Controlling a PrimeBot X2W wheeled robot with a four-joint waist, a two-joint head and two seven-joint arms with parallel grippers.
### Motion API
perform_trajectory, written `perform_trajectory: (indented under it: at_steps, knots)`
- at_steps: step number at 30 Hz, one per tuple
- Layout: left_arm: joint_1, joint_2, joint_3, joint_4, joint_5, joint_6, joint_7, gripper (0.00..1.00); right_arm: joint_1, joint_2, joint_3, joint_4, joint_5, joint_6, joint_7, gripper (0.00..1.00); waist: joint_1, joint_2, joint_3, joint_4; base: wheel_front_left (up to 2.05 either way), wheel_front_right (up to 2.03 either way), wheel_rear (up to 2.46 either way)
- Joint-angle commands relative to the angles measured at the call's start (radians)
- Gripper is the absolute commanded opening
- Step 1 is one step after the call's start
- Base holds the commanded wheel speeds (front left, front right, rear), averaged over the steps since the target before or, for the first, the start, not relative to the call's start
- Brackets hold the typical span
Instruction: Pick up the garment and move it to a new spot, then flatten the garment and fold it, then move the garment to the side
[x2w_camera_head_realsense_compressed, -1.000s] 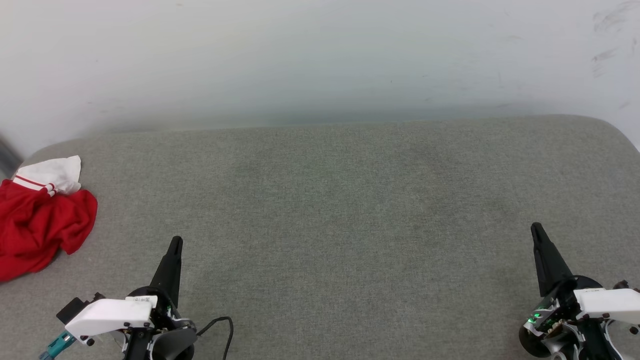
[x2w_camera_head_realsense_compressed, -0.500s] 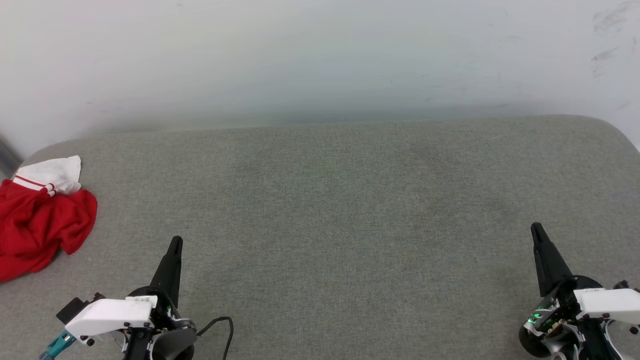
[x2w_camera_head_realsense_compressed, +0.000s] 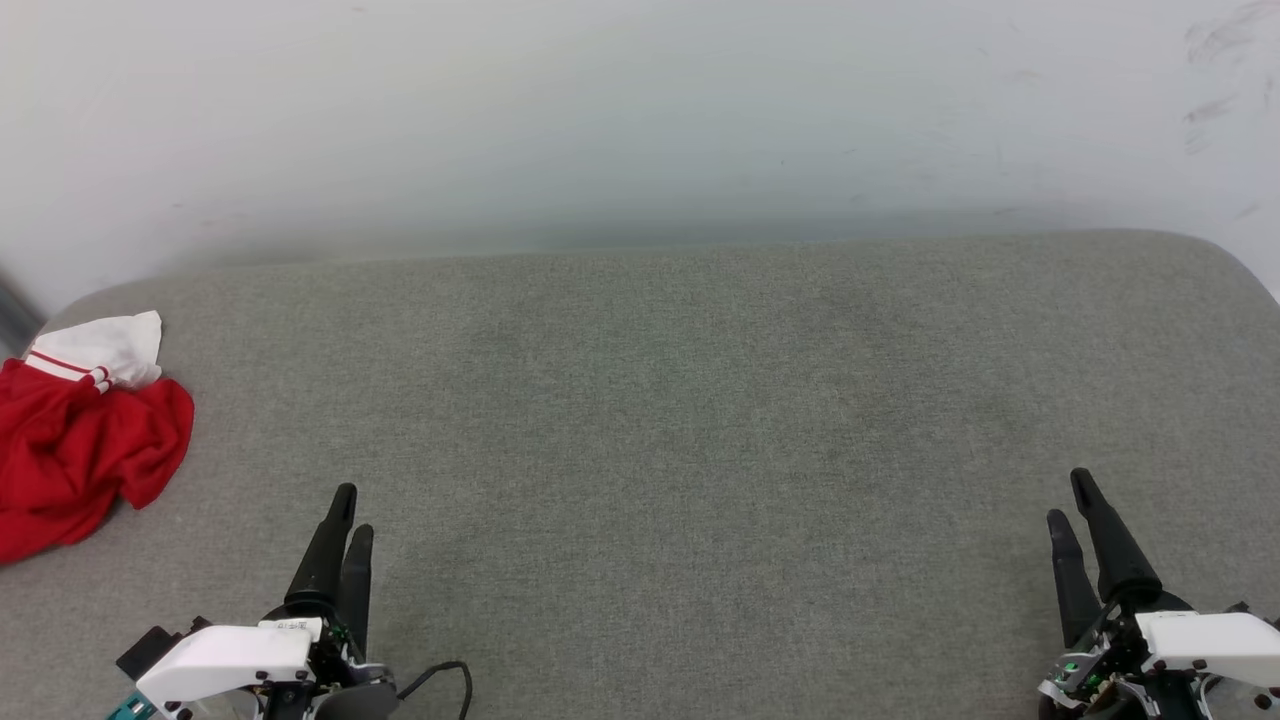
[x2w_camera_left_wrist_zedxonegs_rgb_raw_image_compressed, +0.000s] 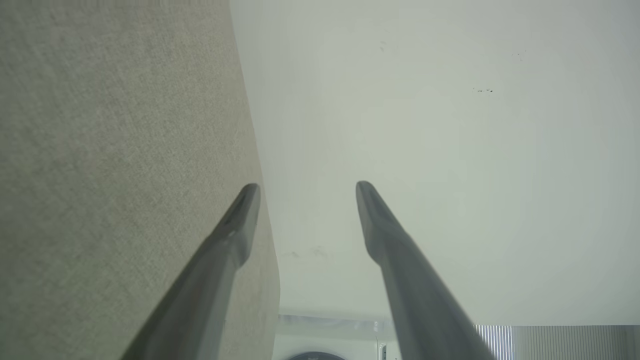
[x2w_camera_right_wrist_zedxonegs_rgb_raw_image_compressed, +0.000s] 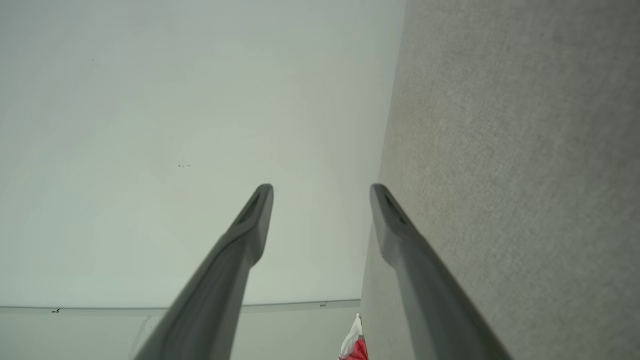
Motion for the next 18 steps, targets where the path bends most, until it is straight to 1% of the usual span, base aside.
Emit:
perform_trajectory:
  at_steps: [1, 5, 8, 18]
  knots:
    - [-0.01, 0.002, 0.003, -0.028, 0.02, 0.0, -0.014, 1.0, -0.015, -0.001, 0.001, -0.02, -0.02, 0.0, -0.014, 1.0, 0.0, -0.0001, 0.0, 0.0, 0.0, 0.0, 0.0]
    - [-0.008, 0.002, 0.021, -0.035, 0.069, 0.003, -0.034, 1.0, -0.011, -0.001, -0.008, -0.03, -0.068, 0.0, -0.034, 1.0, 0.0, -0.0001, 0.001, 0.0, 0.0, 0.0, 0.0]
    - [-0.009, 0.002, 0.028, -0.054, 0.126, 0.013, -0.048, 1.0, -0.007, -0.001, -0.013, -0.053, -0.139, 0.0, -0.048, 1.0, 0.0, -0.0001, 0.002, 0.0, 0.0, 0.0, 0.0]
    - [0.003, 0.002, 0.007, -0.147, 0.355, 0.079, -0.091, 1.0, 0.009, 0.0, -0.006, -0.135, -0.374, 0.0, -0.091, 1.0, 0.0, -0.0001, 0.004, 0.001, 0.0, 0.0, 0.0]
